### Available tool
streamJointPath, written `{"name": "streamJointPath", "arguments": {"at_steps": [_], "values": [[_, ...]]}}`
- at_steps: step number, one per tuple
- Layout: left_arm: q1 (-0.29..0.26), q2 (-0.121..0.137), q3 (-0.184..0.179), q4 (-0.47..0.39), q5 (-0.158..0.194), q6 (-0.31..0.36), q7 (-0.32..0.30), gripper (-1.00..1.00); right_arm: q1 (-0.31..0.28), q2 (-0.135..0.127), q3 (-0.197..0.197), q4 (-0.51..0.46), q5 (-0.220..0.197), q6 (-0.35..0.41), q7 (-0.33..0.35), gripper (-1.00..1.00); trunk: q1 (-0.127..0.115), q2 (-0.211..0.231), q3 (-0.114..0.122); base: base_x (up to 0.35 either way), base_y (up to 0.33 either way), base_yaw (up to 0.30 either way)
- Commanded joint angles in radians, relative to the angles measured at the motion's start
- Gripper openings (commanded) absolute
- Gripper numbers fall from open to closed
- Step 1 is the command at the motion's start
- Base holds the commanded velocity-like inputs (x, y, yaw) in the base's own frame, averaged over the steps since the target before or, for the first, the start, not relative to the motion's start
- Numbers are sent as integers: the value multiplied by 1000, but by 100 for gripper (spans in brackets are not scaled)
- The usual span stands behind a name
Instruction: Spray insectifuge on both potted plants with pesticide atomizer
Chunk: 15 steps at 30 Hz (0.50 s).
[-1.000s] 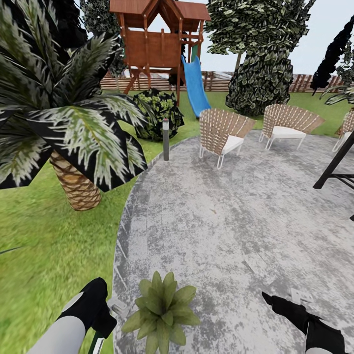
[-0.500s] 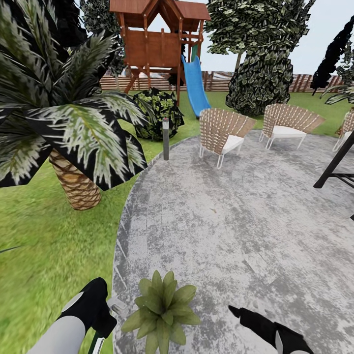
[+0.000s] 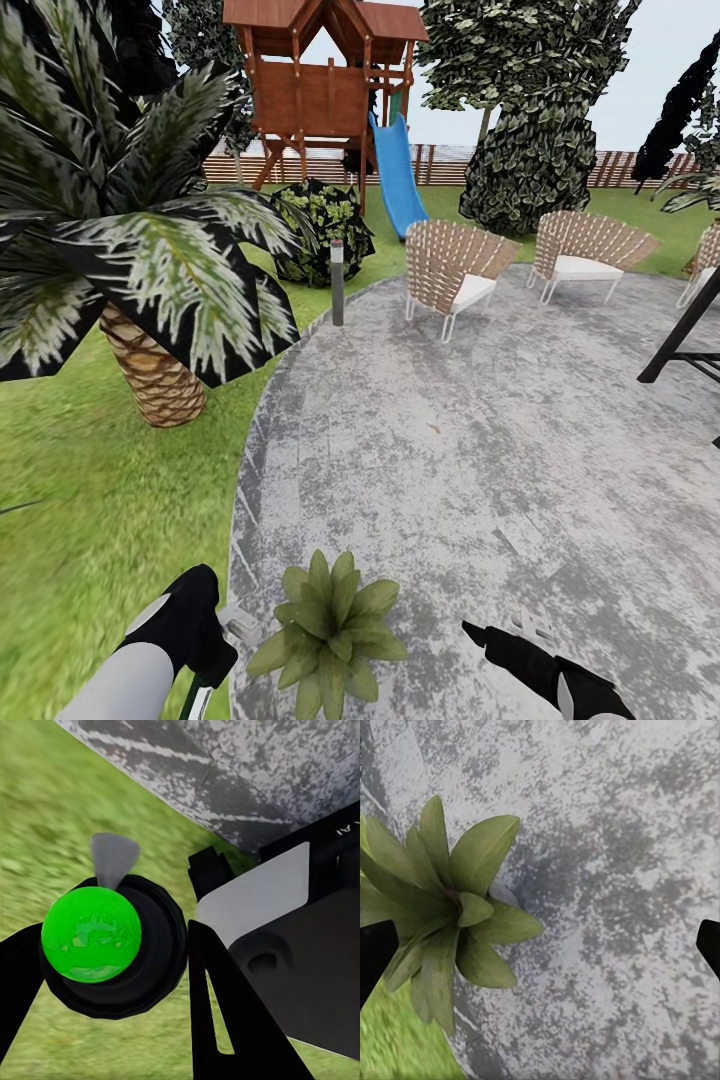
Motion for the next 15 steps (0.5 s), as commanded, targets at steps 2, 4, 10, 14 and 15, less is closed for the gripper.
{"name": "streamJointPath", "arguments": {"at_steps": [2, 4, 10, 14, 15], "values": [[-1, -1, 8, -2, -9, 4, -7, -100, -1, 2, -8, -3, 3, 7, 8, 100, 0, -1, -1, 0, 0, 0], [-1, -1, 8, -2, -9, 4, -7, -100, -1, 2, -8, -3, 3, 7, 8, 100, 0, -1, -1, 0, 0, 0], [-1, -1, 7, -2, -9, 4, -7, -100, -1, 3, -8, -1, 3, 7, 8, 100, 0, -1, -1, 0, 0, 0], [-1, -2, 7, -1, -9, 4, -7, -100, -1, 3, -8, 43, 3, 6, 8, 100, 0, -1, -1, 0, 0, 0], [-1, -2, 7, -2, -9, 4, -7, -100, -1, 3, -8, 55, 3, 7, 8, 100, 0, -1, -1, 0, 0, 0]]}}
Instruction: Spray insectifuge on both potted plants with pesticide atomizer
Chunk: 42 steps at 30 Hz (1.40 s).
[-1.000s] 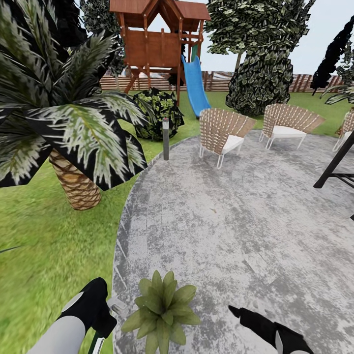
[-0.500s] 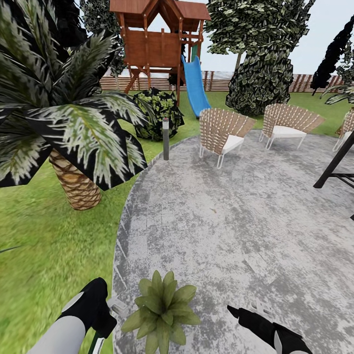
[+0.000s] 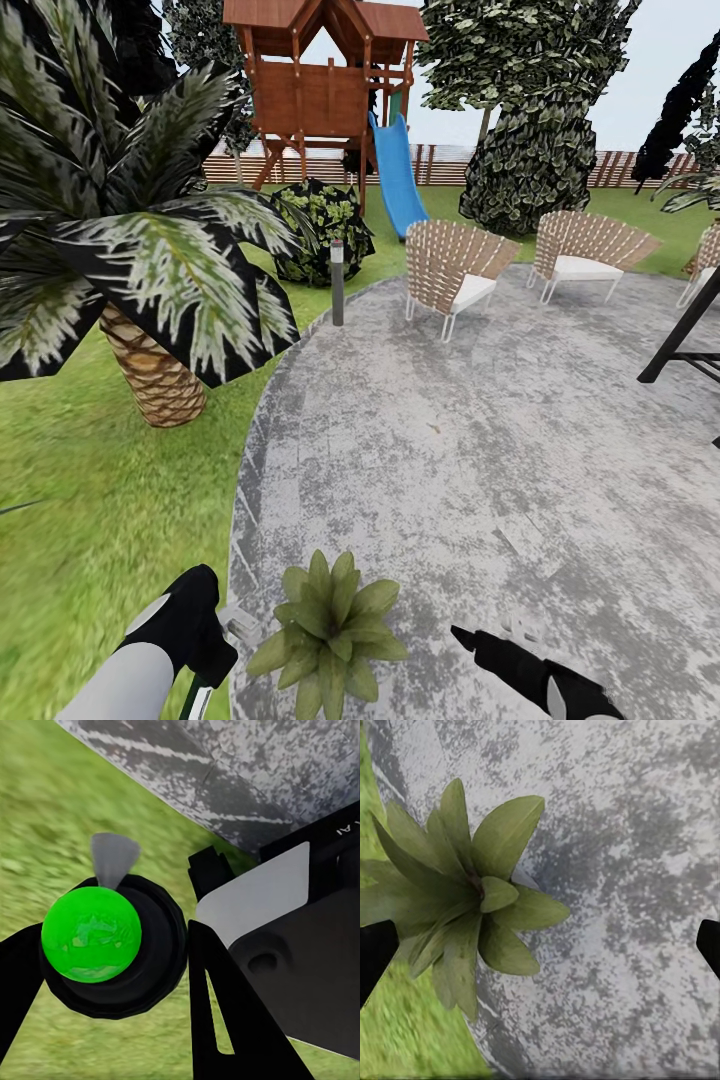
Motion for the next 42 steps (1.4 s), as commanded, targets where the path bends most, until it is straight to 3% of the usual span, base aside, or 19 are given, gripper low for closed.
{"name": "streamJointPath", "arguments": {"at_steps": [1, 8, 42], "values": [[-1, -1, 8, -2, -9, 4, -7, -100, -1, 1, -8, 10, 3, 8, 8, 100, 0, -1, -1, 0, 0, 0], [-1, -5, 8, -2, -9, 4, -7, -100, -1, 1, -8, 50, 3, 8, 8, 100, 0, -1, -1, 0, 0, 0], [-1, -10, 8, -5, -8, 4, -5, -100, -1, -4, -6, 34, 1, 5, 17, 100, 0, -1, -1, 11, 2, 0]]}}
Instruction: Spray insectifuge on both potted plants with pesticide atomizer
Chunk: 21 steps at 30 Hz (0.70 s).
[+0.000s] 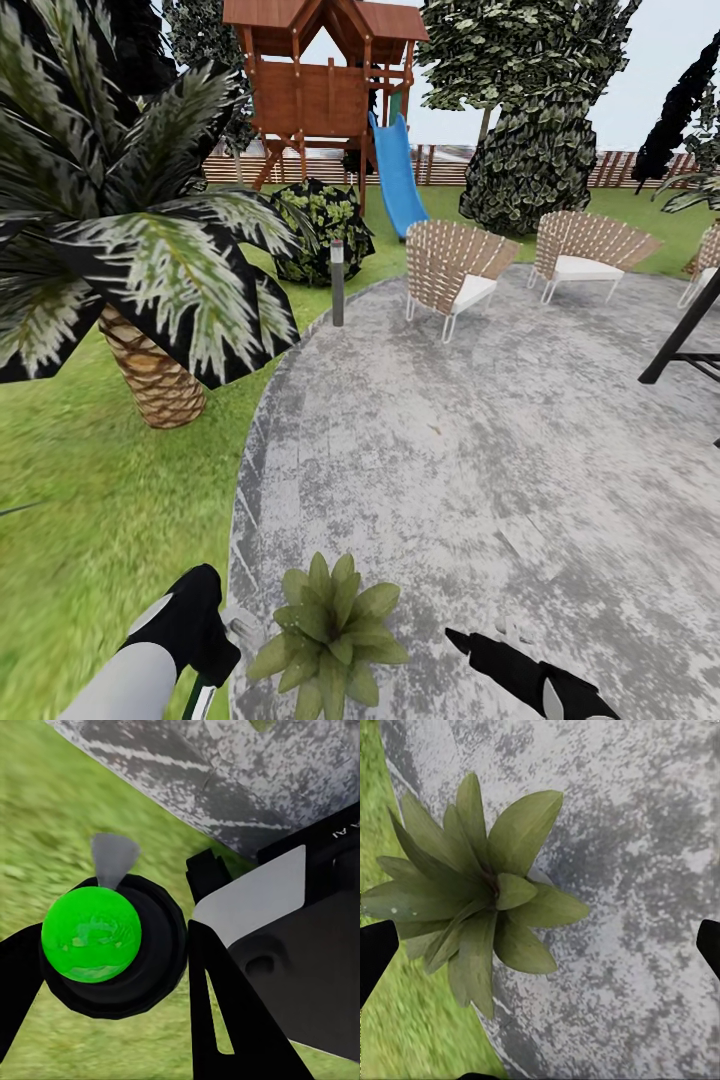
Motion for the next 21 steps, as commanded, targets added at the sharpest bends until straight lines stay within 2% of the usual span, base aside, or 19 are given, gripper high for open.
{"name": "streamJointPath", "arguments": {"at_steps": [1, 7, 9, 21], "values": [[-1, -1, 8, -2, -8, 4, -7, -100, -1, -2, -9, -5, 2, 9, 9, 100, 0, 0, -1, 232, 102, 0], [-1, -2, 9, 1, -9, 4, -6, -100, -1, -11, -10, -11, 0, 10, 5, 100, 0, 0, -1, 56, 26, -1], [-1, -2, 9, 1, -9, 4, -6, -100, -1, -10, -10, -42, 0, 14, 6, 100, 0, 0, 0, -27, 106, -112], [-1, 1, 9, 3, -9, 5, -4, -100, -1, -10, -10, -84, 0, 21, 8, 100, 0, 0, 12, -145, 257, -198]]}}
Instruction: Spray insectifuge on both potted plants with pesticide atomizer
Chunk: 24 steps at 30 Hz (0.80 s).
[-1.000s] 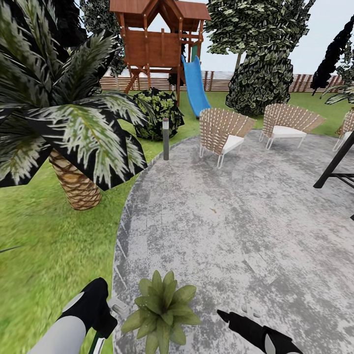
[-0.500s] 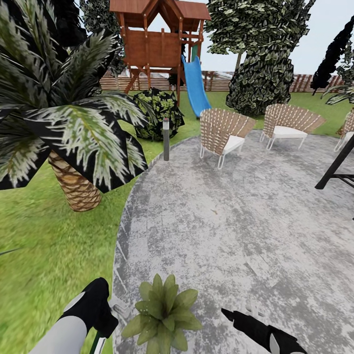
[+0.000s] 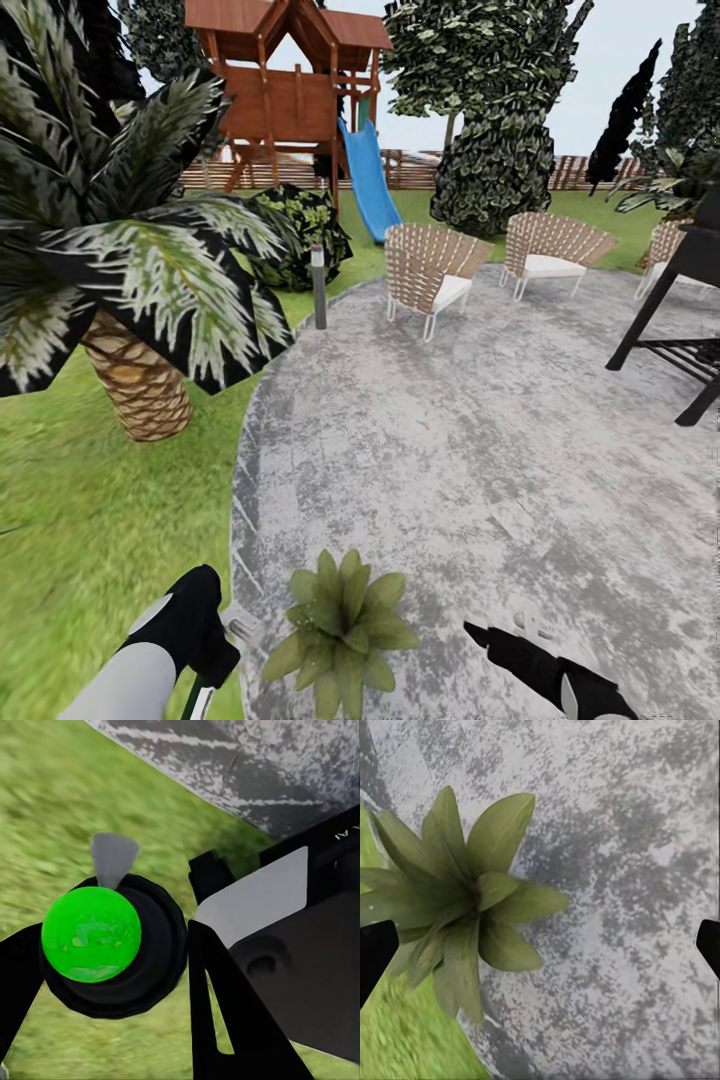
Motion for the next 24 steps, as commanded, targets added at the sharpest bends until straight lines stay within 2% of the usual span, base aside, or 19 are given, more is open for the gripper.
{"name": "streamJointPath", "arguments": {"at_steps": [1, 6, 11, 17, 24], "values": [[0, -1, 7, -1, -8, 3, -7, -100, -2, 2, -8, -8, 3, 8, 8, 100, 0, -1, 0, -60, 300, -205], [0, -2, 6, 0, -10, 5, -9, -100, -2, 2, -8, -15, 3, 9, 9, 100, 0, -1, 4, -14, 307, -174], [0, -3, 6, 0, -10, 4, -9, -100, -2, 2, -8, -16, 3, 9, 8, 100, 0, -1, 5, -1, 270, -35], [0, -4, 5, 6, -14, 4, -9, -100, -2, 2, -8, -16, 3, 9, 7, 100, 0, -1, 5, 0, 44, -2], [0, -4, -8, 77, -14, 2, -6, -100, -2, 1, -8, -16, 3, 9, 5, 100, 0, -1, 3, 44, 1, 0]]}}
